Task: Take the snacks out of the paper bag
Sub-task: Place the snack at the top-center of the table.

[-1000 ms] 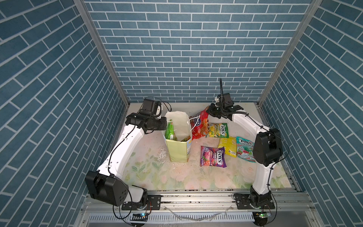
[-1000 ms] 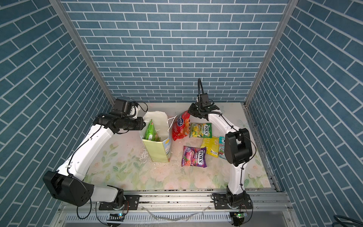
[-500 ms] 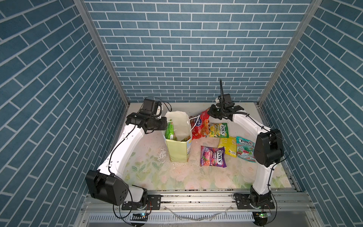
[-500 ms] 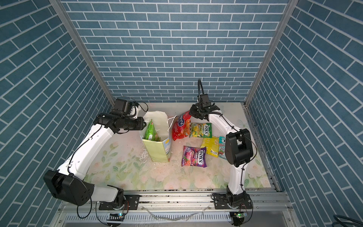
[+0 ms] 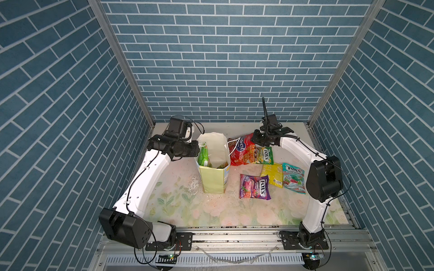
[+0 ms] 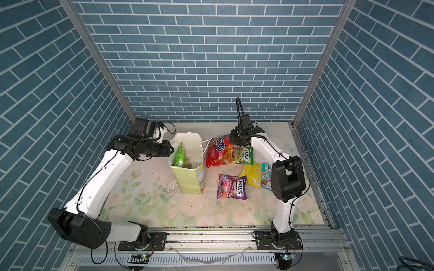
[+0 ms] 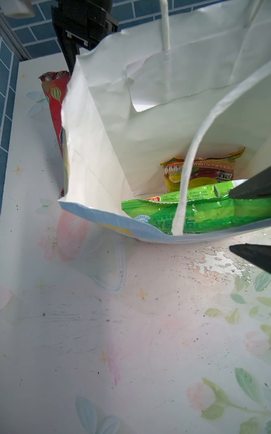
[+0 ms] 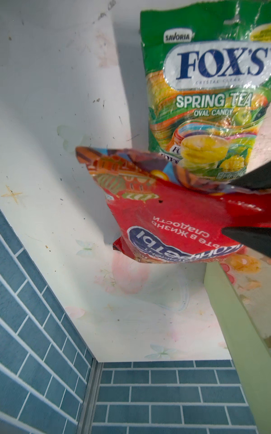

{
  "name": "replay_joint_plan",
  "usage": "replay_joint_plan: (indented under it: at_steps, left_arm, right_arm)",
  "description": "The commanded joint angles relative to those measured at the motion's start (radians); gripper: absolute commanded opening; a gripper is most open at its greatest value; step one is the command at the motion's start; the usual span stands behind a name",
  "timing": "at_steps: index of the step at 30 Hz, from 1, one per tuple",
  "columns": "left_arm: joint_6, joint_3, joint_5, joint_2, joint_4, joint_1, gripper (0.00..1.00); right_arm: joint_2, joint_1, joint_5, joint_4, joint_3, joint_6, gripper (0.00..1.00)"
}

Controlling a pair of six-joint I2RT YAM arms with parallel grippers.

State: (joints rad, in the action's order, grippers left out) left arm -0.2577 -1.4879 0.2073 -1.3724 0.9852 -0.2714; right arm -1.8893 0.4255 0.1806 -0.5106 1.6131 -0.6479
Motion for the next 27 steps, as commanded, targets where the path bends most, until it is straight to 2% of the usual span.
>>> replay_joint_plan:
  at_steps: [1, 8, 17, 27]
  left_arm:
    - [-0.006, -0.021, 0.004, 0.024, 0.035, 0.003, 0.34]
    - [-0.015, -0.031, -0.007, 0.023, 0.050, -0.003, 0.32]
    - [-0.022, -0.022, -0.051, 0.028, 0.061, -0.012, 0.28]
    - [-0.020, -0.008, -0.048, 0.029, 0.033, -0.015, 0.25]
  right_arm:
    - [0.057, -0.004, -0.048, -0.060, -0.019, 0.053, 0.28]
    - [0.134, -0.011, -0.149, -0.138, -0.019, 0.120, 0.32]
    - [0.205, -0.026, -0.233, -0.288, 0.084, 0.243, 0.32]
    - [0.265, -0.025, -0.201, -0.368, 0.158, 0.286, 0.33]
